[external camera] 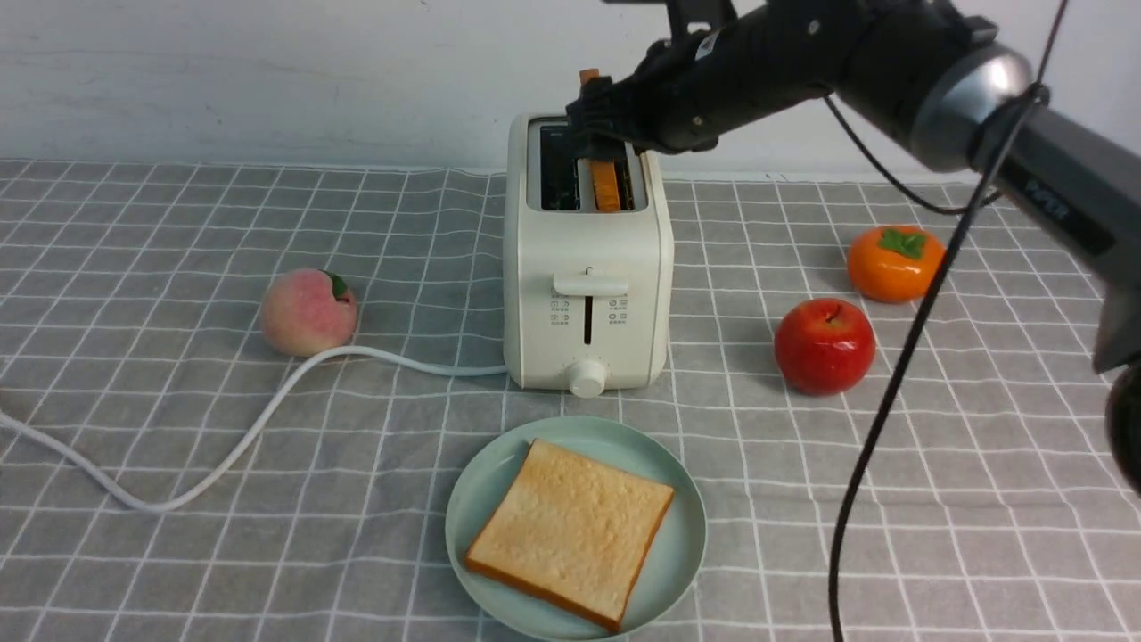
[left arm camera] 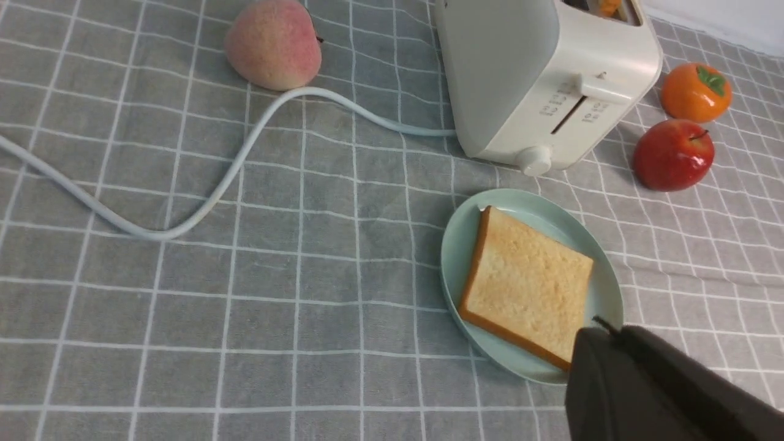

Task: Take toasted bread from bread machine on grey coffee table place on plate.
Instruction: 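Grasp the toast slice in the toaster and pull it up out of the slot with the right gripper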

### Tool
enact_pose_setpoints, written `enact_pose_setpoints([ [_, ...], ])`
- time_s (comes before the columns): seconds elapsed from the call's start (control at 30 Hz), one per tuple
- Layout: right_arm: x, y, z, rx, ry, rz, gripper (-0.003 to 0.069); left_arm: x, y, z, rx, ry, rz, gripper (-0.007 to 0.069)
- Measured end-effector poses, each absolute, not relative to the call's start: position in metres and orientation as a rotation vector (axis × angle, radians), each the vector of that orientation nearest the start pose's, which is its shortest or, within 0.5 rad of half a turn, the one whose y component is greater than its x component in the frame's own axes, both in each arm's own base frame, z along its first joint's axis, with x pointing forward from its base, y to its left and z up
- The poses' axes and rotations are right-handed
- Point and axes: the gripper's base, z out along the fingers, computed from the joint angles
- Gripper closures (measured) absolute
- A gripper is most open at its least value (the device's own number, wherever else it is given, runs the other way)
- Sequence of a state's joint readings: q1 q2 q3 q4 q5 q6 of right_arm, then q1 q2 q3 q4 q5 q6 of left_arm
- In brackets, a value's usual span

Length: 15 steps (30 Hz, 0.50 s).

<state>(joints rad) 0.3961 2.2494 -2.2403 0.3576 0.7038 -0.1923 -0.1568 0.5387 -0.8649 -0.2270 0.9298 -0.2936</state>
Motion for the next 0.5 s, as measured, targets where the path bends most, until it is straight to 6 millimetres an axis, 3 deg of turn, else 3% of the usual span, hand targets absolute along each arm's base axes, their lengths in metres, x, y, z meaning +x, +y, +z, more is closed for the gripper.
enact_pose_setpoints([
  [0.03,0.485,0.225,0.297,-0.472,2.161,0.517,0.0147,0.067,-0.028,0.380,-0.172,2.090,-0.555,0.0638],
  [0.17,0.485,0.225,0.298,-0.472,2.160,0.523,0.0293,0.060,-0.027,0.380,-0.167,2.083,-0.565,0.0638],
  [0.23,0.481,0.223,0.309,-0.476,2.142,0.513,0.0501,0.056,-0.027,0.379,-0.164,2.090,-0.567,0.0638],
  [0.27,0.479,0.221,0.316,-0.478,2.130,0.505,0.0558,0.055,-0.027,0.379,-0.162,2.095,-0.566,0.0638],
  [0.37,0.467,0.214,0.349,-0.485,2.064,0.478,0.0549,0.054,-0.027,0.378,-0.161,2.102,-0.567,0.0638],
  [0.5,0.434,0.199,0.413,-0.496,1.956,0.458,0.0547,0.054,-0.027,0.378,-0.148,2.101,-0.559,0.0638],
])
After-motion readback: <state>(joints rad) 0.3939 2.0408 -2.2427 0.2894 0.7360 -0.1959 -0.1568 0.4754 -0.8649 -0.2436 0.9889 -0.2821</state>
